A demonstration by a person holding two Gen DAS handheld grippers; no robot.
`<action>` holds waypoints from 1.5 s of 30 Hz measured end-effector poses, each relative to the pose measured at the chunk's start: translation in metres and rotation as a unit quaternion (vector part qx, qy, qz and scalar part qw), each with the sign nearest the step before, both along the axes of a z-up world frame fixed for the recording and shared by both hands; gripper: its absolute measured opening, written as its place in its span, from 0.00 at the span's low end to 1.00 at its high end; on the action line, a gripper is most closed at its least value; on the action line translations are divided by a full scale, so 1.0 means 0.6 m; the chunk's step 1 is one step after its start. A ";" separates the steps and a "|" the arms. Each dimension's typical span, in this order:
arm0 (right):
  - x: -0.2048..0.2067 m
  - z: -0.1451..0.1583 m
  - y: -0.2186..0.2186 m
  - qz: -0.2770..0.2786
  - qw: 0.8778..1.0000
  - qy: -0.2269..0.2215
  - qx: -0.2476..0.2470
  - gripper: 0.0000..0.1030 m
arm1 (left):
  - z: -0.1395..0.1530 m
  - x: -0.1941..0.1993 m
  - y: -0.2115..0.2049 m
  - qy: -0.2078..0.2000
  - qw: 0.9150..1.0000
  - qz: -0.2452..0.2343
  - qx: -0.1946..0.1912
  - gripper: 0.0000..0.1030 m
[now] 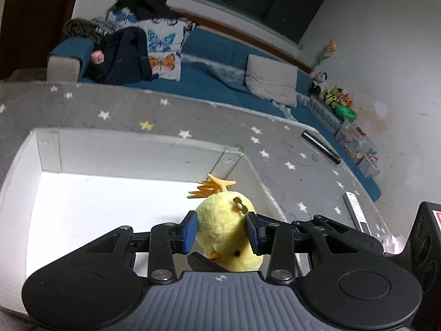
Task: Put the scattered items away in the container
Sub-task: 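Lift the plush chick with the left tool and lower it into the white box, then open the left tool and withdraw it from the box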
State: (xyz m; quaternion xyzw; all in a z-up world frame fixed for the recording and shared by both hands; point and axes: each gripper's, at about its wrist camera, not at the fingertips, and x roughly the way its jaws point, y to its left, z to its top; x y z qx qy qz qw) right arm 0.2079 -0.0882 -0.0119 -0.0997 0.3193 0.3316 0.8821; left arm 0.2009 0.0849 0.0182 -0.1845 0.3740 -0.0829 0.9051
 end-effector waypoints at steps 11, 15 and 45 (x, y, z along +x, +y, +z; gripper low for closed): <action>0.003 -0.025 0.004 -0.009 1.000 -0.002 -0.018 0.75 | -0.014 -0.004 0.013 0.010 1.000 0.012 -0.010 0.39; -0.009 -0.016 -0.004 -0.014 1.000 -0.011 -0.011 0.75 | -0.007 -0.020 0.012 0.004 1.000 0.017 -0.011 0.39; -0.209 -0.004 -0.071 -0.002 0.999 -0.023 0.034 0.75 | 0.027 -0.227 -0.021 -0.060 0.997 0.039 0.029 0.38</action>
